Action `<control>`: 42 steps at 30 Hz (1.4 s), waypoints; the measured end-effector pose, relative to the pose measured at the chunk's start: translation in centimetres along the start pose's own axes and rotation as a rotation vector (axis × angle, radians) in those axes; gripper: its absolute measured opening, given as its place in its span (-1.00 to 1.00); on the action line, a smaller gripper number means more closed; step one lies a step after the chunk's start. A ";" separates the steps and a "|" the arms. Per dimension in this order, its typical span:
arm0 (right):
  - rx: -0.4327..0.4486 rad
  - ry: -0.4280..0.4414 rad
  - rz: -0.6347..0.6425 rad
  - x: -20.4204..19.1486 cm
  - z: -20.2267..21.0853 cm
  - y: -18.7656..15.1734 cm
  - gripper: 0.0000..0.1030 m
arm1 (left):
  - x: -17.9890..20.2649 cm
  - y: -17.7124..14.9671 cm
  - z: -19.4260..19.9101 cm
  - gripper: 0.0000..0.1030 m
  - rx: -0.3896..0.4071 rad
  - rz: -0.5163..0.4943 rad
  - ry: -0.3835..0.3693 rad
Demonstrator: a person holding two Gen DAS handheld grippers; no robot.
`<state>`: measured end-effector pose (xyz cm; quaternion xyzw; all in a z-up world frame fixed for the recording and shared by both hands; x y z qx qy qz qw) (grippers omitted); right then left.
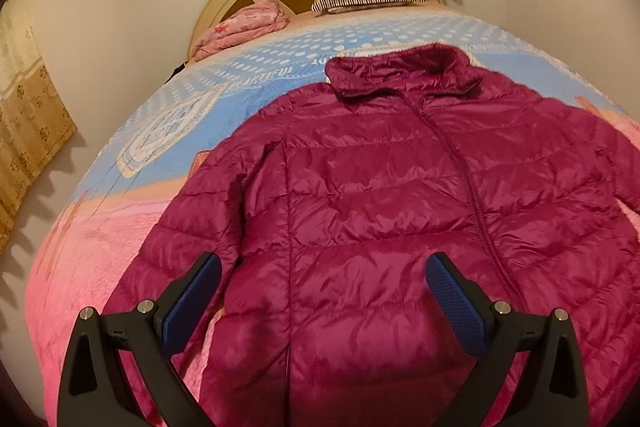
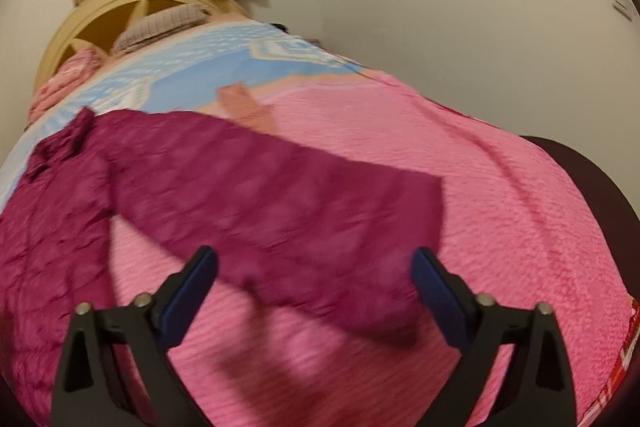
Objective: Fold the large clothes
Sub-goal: 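Reach the right gripper to a jacket sleeve cuff and close on it, then carry the held sleeve with the right gripper across the jacket body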
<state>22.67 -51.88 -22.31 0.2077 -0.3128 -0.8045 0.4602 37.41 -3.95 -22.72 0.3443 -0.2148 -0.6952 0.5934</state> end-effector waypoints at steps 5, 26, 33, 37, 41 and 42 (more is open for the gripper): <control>-0.047 -0.056 -0.039 2.8 -1.8 0.2 0.56 | -0.8 0.0 -2.6 0.98 -0.047 0.000 0.017; -0.010 0.097 0.122 -3.9 -3.0 3.7 -0.65 | -7.0 1.0 -5.2 0.98 -0.065 0.065 0.081; 0.061 0.189 0.231 -12.0 -1.6 7.1 -0.66 | -9.0 2.8 -6.0 0.98 -0.035 0.099 0.123; 0.092 0.235 0.300 -17.0 -1.1 8.0 -0.66 | -11.1 3.0 -7.0 0.98 -0.052 0.121 0.148; 0.112 0.278 0.365 -21.6 -0.5 8.2 -0.66 | -12.8 2.6 -7.5 0.98 -0.059 0.141 0.162; 0.117 0.292 0.388 -23.2 -0.5 8.1 -0.66 | -13.2 2.5 -7.5 0.98 -0.060 0.144 0.165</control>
Point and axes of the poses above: each gripper's, at about its wrist camera, not at the fingertips, and z roughly against the way its jaws point, x to its right, y to its top, the point moved 9 cm from there along -z, roughly the way its jaws point, and after that the axes turned 2 degrees about x, right-handed, at the moved point
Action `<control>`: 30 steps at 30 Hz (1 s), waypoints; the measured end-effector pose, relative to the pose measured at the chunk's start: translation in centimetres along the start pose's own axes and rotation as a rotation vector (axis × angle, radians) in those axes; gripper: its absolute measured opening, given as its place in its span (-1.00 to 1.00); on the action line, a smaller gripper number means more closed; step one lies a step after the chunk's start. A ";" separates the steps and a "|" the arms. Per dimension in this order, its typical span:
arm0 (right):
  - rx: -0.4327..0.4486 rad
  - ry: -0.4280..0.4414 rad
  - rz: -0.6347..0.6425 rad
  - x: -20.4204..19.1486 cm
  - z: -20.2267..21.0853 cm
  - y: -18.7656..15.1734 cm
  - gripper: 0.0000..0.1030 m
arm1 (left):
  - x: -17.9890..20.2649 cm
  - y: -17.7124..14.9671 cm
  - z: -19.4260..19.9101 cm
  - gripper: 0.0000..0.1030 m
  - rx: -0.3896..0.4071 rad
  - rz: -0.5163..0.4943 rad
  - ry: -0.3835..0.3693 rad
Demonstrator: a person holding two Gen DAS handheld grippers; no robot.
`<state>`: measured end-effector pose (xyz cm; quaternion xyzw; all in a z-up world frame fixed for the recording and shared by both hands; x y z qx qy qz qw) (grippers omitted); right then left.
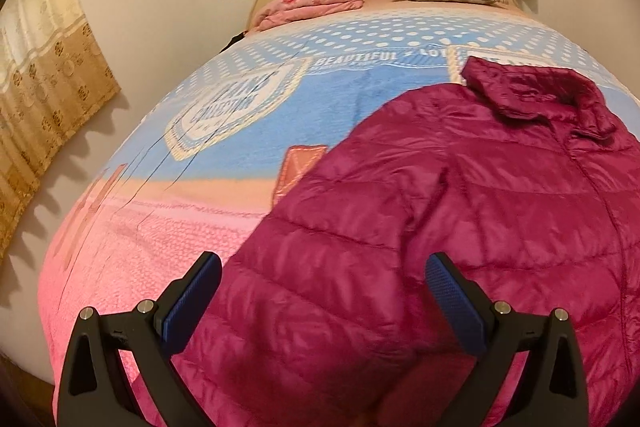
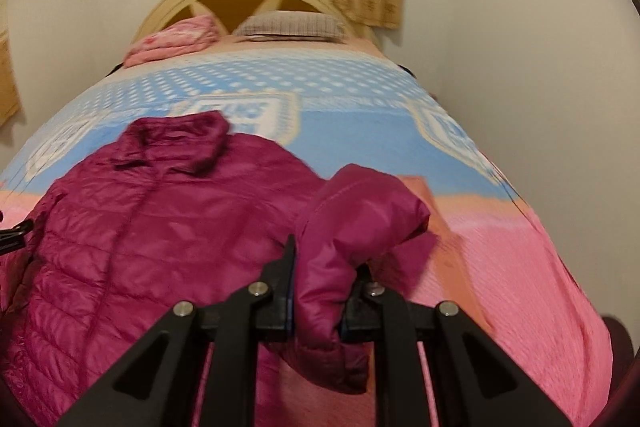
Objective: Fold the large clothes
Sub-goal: 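Carry the held sleeve with the right gripper across the jacket body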
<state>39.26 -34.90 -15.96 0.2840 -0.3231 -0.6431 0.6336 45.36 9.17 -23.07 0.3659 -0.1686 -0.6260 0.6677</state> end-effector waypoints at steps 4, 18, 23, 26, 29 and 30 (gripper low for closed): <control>-0.003 0.048 0.072 -4.6 -1.4 1.2 -0.67 | -1.4 -0.3 -0.6 0.98 -0.005 0.017 0.010; -0.045 0.131 0.266 -17.4 -5.5 0.3 -0.67 | -5.9 -1.3 -2.7 0.98 -0.026 0.054 0.059; -0.058 0.146 0.314 -20.2 -6.3 -1.0 -0.67 | -7.2 -1.7 -3.5 0.98 -0.037 0.071 0.074; -0.065 0.164 0.329 -21.6 -6.5 -1.7 -0.67 | -7.7 -1.9 -3.8 0.98 -0.041 0.075 0.087; -0.065 0.176 0.343 -22.7 -6.6 -2.2 -0.67 | -7.7 -2.5 -4.1 0.98 -0.054 0.071 0.089; -0.064 0.179 0.348 -23.0 -6.6 -2.5 -0.67 | -7.7 -2.7 -4.2 0.98 -0.058 0.074 0.090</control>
Point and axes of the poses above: each gripper's, at about its wrist camera, not at the fingertips, and z roughly against the way its jaws point, x to its right, y to its top, the point moved 9 cm from there along -z, roughly the way its jaws point, and after that the axes turned 2 degrees about x, right-handed, at the moved point
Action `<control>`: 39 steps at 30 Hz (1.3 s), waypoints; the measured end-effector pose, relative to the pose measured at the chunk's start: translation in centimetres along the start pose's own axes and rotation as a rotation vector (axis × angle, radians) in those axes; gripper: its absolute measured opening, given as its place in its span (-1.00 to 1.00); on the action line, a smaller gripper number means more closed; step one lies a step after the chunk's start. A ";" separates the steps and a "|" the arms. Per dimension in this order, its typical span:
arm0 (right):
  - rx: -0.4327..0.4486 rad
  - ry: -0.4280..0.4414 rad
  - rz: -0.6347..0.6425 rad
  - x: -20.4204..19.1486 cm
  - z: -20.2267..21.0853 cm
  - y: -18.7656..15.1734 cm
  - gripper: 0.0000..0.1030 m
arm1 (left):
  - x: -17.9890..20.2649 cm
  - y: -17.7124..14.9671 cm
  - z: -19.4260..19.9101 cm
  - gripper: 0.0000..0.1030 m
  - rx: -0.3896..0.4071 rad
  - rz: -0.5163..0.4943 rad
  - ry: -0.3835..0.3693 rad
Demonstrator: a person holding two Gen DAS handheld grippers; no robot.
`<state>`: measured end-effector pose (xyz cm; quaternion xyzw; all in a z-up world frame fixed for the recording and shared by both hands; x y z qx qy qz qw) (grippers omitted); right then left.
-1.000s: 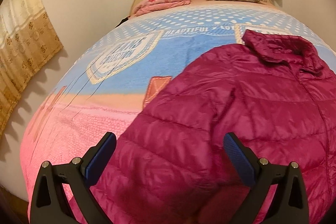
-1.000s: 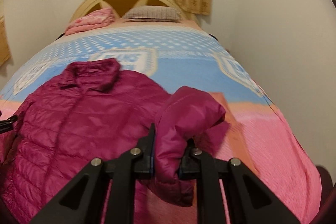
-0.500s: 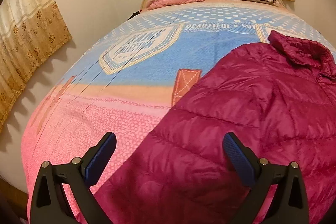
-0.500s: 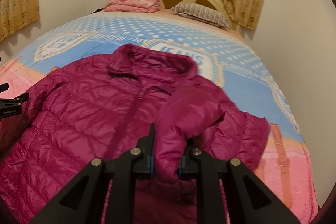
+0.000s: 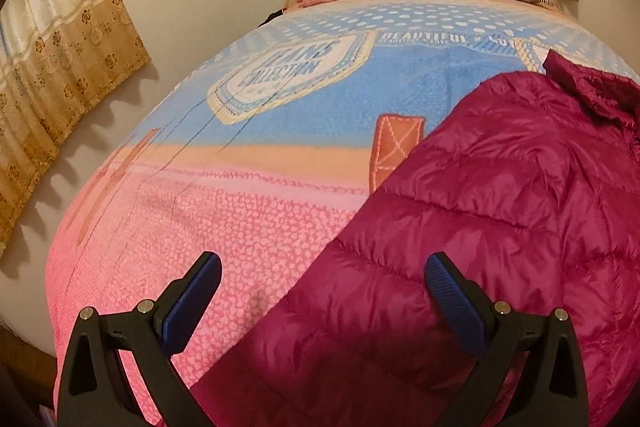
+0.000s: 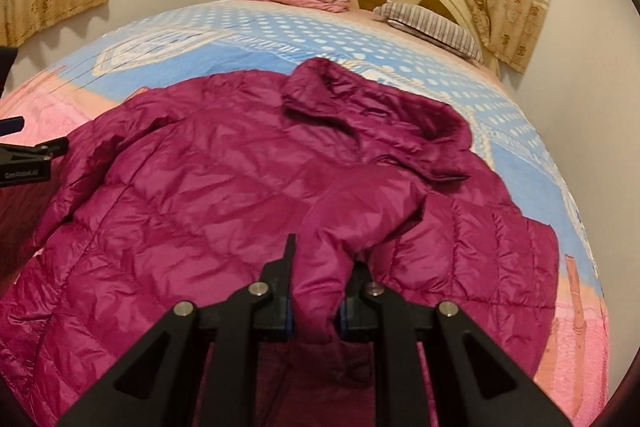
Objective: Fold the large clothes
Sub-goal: 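Carry the held sleeve with the right gripper across the jacket body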
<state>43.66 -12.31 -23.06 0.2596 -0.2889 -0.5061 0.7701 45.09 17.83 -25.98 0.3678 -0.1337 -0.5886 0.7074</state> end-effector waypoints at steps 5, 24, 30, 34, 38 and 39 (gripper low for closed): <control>-0.001 0.014 0.014 -1.6 -0.5 -0.1 -0.67 | 0.4 -1.3 -0.6 0.98 -0.022 0.000 0.002; -0.029 0.086 0.061 -6.2 -1.8 -0.9 -0.02 | -0.3 -2.5 -0.5 0.98 -0.019 0.007 0.032; -0.033 0.074 0.083 -7.0 -2.0 -1.0 -0.02 | -1.1 -3.1 -0.4 0.98 -0.028 0.021 0.043; -0.032 0.080 0.090 -7.3 -1.8 -1.0 -0.02 | -1.2 -3.3 -0.3 0.98 -0.027 0.019 0.052; -0.030 0.076 0.090 -7.4 -1.7 -1.1 -0.02 | -1.3 -3.5 0.0 0.98 -0.026 0.018 0.056; -0.029 0.074 0.092 -7.4 -1.7 -1.1 -0.02 | -1.3 -3.5 0.0 0.98 -0.025 0.019 0.057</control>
Point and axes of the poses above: each gripper's, at about its wrist camera, not at the fingertips, and z roughly against the way its jaws point, x to its right, y to its top, the point moved 9 cm from there along -z, roughly the way its jaws point, and after that the axes turned 2 degrees about x, right-handed, at the moved point
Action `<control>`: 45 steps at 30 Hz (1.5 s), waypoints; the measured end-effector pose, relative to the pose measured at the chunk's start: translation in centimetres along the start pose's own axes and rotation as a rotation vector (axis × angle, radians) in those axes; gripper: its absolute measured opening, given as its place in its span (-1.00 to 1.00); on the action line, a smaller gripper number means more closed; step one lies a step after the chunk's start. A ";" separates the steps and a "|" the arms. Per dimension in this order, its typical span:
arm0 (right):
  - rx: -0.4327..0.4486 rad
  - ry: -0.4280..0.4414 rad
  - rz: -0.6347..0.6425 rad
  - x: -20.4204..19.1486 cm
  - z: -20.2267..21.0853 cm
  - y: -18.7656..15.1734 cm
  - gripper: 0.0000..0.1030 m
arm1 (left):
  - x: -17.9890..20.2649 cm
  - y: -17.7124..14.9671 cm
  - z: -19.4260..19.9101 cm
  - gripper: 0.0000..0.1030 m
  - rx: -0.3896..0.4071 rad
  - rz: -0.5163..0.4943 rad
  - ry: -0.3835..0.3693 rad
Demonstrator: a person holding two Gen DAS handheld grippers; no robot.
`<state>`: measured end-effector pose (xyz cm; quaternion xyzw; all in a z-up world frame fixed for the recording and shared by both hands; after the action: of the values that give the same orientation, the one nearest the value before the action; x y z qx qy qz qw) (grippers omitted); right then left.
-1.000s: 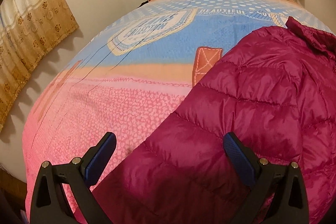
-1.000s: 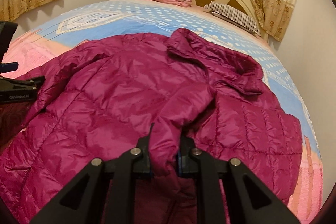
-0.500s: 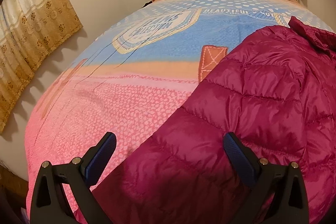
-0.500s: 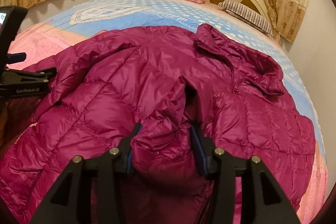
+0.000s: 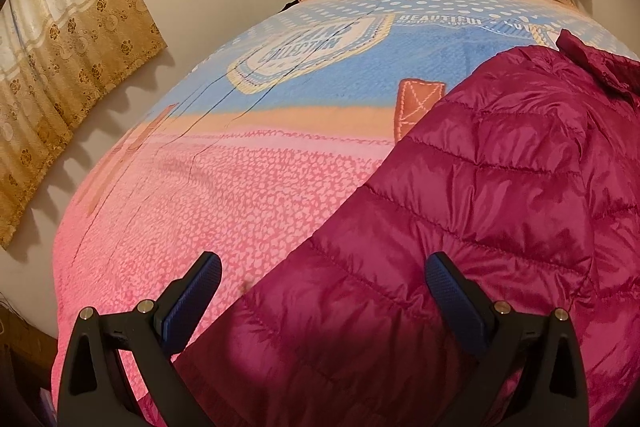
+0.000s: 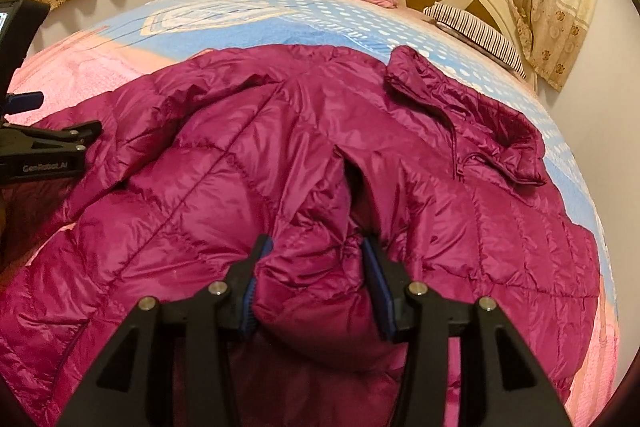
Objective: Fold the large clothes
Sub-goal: 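Carry the held sleeve with the right gripper across the jacket body, then open the right gripper to lay the sleeve on the jacket front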
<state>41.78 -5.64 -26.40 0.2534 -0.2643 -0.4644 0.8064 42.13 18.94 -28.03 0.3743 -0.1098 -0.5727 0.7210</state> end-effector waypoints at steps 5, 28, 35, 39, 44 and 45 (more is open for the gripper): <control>0.001 0.013 -0.007 0.0 -0.2 0.0 -0.02 | -0.4 -0.5 0.0 0.98 0.000 0.013 0.000; 0.032 0.042 -0.029 -0.3 1.4 0.3 0.22 | 0.4 -0.3 -0.3 0.98 0.003 -0.021 0.013; 0.046 0.045 -0.025 -0.6 2.0 0.5 0.28 | -0.2 -0.2 0.8 0.98 0.002 -0.010 -0.008; 0.056 0.055 -0.024 -0.9 2.7 0.6 0.30 | -0.7 -0.2 1.6 0.98 0.012 -0.009 -0.009; 0.066 0.056 -0.014 -1.2 3.2 0.9 0.30 | -0.8 -0.1 2.4 0.98 0.020 -0.013 -0.015; 0.065 0.053 -0.017 -1.1 3.2 0.9 0.30 | -0.8 -0.2 2.6 0.98 0.021 -0.013 -0.020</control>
<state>39.68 -4.83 -23.67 0.2941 -0.2556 -0.4556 0.8004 40.23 18.53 -26.12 0.3767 -0.1206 -0.5802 0.7120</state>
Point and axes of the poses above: each gripper's, at about its wrist camera, not at the fingertips, and z roughly against the way its jaws point, x to its right, y to its top, the point moved 9 cm from there along -z, roughly the way its jaws point, and after that the axes turned 2 degrees about x, right-handed, at the moved point
